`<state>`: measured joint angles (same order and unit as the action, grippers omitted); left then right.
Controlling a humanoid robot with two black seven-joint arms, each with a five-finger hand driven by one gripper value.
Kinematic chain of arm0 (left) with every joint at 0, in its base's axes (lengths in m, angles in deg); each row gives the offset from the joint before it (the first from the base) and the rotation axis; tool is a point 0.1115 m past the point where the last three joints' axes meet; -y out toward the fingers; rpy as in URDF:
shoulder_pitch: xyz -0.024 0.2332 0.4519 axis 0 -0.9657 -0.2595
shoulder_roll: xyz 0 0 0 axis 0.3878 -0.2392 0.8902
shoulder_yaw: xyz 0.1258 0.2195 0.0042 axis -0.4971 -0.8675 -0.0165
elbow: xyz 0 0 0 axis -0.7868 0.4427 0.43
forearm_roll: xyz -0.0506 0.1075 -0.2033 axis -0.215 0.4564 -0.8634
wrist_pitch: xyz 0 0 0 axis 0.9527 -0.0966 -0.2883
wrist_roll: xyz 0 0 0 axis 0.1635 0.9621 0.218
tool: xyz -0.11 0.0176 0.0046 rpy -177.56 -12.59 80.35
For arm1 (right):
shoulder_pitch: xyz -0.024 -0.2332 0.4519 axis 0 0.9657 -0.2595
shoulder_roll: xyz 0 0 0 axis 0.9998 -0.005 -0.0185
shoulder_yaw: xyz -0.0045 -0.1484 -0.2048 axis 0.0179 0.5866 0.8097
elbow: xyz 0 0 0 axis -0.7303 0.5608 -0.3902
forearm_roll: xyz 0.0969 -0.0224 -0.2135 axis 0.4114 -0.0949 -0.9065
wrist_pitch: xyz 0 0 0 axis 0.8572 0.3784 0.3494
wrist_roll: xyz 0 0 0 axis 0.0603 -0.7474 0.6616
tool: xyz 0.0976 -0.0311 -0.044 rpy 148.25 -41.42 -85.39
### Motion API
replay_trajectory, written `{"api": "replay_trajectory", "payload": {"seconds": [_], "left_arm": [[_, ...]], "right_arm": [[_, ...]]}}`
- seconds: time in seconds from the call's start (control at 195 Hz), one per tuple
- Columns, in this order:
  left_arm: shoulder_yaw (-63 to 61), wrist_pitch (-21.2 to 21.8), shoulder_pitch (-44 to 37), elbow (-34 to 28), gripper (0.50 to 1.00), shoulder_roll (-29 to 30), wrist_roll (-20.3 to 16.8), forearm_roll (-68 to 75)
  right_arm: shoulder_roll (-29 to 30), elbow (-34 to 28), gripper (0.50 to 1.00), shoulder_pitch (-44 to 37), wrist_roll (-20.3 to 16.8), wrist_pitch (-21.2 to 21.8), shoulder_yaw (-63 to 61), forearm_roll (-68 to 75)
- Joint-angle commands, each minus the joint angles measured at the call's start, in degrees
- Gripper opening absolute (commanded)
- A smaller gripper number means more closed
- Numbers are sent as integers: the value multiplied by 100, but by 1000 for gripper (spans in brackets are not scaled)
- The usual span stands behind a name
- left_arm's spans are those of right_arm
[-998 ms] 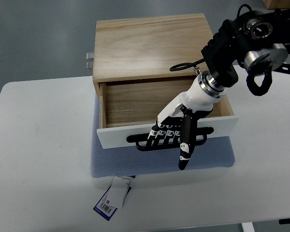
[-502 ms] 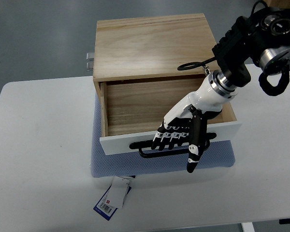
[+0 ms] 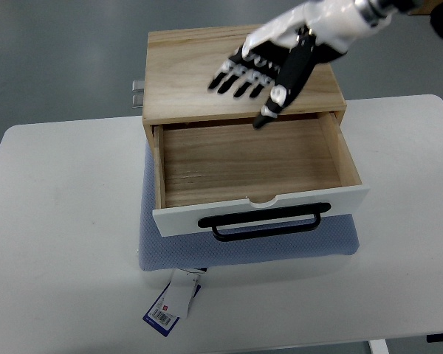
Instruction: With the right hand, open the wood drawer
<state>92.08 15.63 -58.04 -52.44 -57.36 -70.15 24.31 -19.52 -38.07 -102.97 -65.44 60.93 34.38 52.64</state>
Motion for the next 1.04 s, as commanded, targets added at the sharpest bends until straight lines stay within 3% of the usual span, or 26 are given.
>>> {"api": "replay_trajectory", "payload": {"seconds": [0.0,0.128,0.184,0.189,0.23,0.276,0.328,0.333,0.343,0.43,0.435,0.711,1.034], "left_arm": [[-9,0,0,10,1000,0,-1,0],[-1,0,0,27,1000,0,-1,0],[-1,0,0,27,1000,0,-1,0],[-1,0,0,27,1000,0,-1,0],[-1,0,0,36,1000,0,-1,0],[-1,0,0,45,1000,0,-1,0],[-1,0,0,45,1000,0,-1,0],[-1,8,0,45,1000,0,-1,0],[-1,9,0,45,1000,0,-1,0],[-1,9,0,45,1000,0,-1,0],[-1,9,0,54,1000,0,16,0],[-1,9,0,45,1000,0,122,0],[-9,9,0,36,1000,0,122,0]], "right_arm": [[58,1428,944,765,322,-412,-1199,-6],[269,2658,942,1995,1359,-641,-2667,38],[269,2659,942,1996,1360,-641,-2668,38],[391,3025,942,2501,1777,-667,-3242,47],[524,3300,942,2927,2097,-667,-3678,55],[656,3476,944,3331,2370,-667,-4064,82],[656,3477,944,3332,2370,-667,-4065,82],[856,3668,942,3776,2701,-667,-4518,108],[910,3705,942,3859,2774,-667,-4618,117],[1034,3784,942,4088,2924,-658,-4874,135],[1286,3863,944,4427,3116,-650,-5265,187],[2563,4505,944,5274,3258,-544,-6904,214],[2809,4540,944,5582,3267,-474,-7124,214]]}}
